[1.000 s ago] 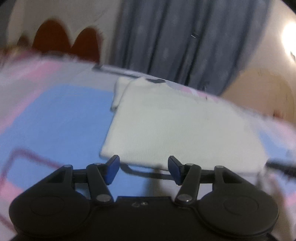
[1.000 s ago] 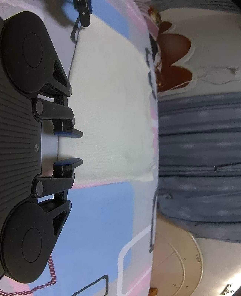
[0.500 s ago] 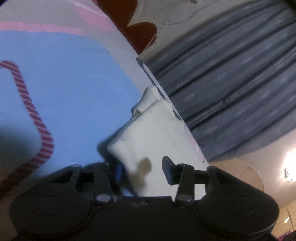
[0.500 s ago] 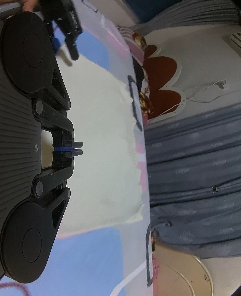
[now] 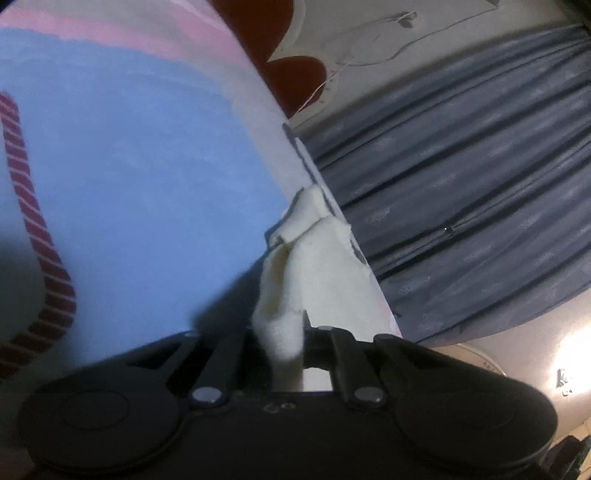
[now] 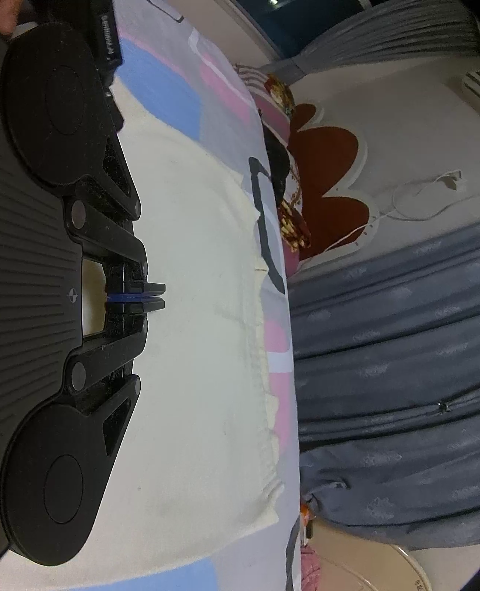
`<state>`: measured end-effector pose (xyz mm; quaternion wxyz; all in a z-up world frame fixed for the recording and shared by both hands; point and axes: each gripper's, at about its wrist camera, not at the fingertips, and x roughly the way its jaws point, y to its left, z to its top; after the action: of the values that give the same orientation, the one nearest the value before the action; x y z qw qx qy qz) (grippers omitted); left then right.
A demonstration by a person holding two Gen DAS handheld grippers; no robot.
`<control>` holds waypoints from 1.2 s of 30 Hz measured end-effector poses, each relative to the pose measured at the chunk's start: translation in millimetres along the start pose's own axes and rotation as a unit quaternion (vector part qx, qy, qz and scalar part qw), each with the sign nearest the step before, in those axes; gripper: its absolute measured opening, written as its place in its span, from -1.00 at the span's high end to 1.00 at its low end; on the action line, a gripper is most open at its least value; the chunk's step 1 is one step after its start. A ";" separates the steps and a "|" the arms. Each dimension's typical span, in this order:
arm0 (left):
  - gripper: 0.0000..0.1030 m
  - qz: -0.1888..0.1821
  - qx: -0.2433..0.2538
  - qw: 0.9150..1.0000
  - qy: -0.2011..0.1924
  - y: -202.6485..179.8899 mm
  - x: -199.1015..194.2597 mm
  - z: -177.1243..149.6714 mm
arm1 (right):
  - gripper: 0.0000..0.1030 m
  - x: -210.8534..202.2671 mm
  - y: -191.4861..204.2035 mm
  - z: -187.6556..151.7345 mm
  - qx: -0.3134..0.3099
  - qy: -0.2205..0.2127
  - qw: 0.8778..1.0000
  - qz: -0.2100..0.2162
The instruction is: Fold small clothes
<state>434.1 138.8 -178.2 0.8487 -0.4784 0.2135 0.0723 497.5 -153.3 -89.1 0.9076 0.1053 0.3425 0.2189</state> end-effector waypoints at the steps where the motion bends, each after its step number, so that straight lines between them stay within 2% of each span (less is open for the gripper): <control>1: 0.76 -0.005 -0.003 1.000 0.000 -0.6 -1.0 -0.1 | 1.00 1.1 -0.3 -0.8 -0.001 -0.002 1.000 0.002; 2: 0.59 -0.008 -0.012 1.000 0.001 0.1 -1.1 -0.7 | 1.00 2.5 -0.2 -1.5 -0.003 -0.003 1.000 0.003; 3: 0.53 -0.012 -0.017 1.000 -0.003 0.2 -1.4 -1.5 | 1.00 3.9 -0.5 -2.7 -0.005 -0.005 1.000 0.003; 6: 0.52 0.001 0.005 1.000 -0.001 -8.8 5.8 -2.3 | 1.00 18.3 0.2 -8.6 -0.018 0.013 1.000 -0.009; 7: 0.54 0.002 0.010 1.000 0.004 -10.3 8.8 -0.4 | 1.00 20.7 0.0 -11.5 -0.021 0.011 1.000 -0.010; 9: 0.80 0.017 0.005 1.000 0.014 -9.3 14.6 5.4 | 1.00 18.3 1.8 -10.2 -0.022 0.009 1.000 -0.014; 11: 0.79 0.014 -0.005 1.000 0.020 -2.4 16.4 9.1 | 1.00 11.3 0.7 -9.5 -0.010 -0.008 1.000 -0.006; 13: 0.82 0.011 -0.002 1.000 0.022 -2.8 19.3 10.4 | 1.00 19.9 -3.0 -13.9 -0.011 0.009 1.000 -0.010; 14: 0.81 0.011 0.002 1.000 0.024 -4.5 20.6 11.1 | 1.00 21.2 -6.0 -16.5 -0.006 0.003 1.000 -0.005; 18: 0.89 0.013 0.044 0.999 0.017 -19.2 18.5 15.1 | 1.00 18.7 -13.3 -10.9 0.016 0.007 1.000 0.010; 20: 0.89 -0.006 0.095 0.995 0.011 -43.0 13.1 14.3 | 1.00 9.1 -23.2 -8.5 0.049 -0.006 0.999 0.020; 23: 0.89 -0.037 0.169 0.985 0.028 -89.0 14.5 7.5 | 1.00 -16.0 -47.7 -3.5 0.104 -0.040 0.994 0.015; 26: 0.89 -0.066 0.231 0.970 0.041 -136.0 19.6 -8.9 | 1.00 -44.0 -80.0 2.3 0.156 -0.073 0.985 0.006; 31: 0.89 -0.093 0.313 0.941 0.084 -195.0 36.1 -61.9 | 1.00 -89.4 -133.7 12.9 0.204 -0.112 0.972 -0.022; 34: 0.89 -0.107 0.341 0.925 0.131 -214.3 55.8 -107.4 | 1.00 -112.2 -160.7 13.7 0.223 -0.117 0.967 -0.025; 35: 0.85 -0.110 0.350 0.917 0.154 -217.5 62.8 -123.0 | 1.00 -118.6 -167.1 13.1 0.226 -0.120 0.966 -0.026; 36: 0.75 -0.119 0.361 0.905 0.191 -219.5 73.0 -142.6 | 1.00 -124.1 -172.9 12.1 0.227 -0.122 0.966 -0.023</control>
<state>529.7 -104.1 -102.6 0.9088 -0.1657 0.3240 -0.2040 478.7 -364.5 -67.6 0.8996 0.3269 0.2719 0.0998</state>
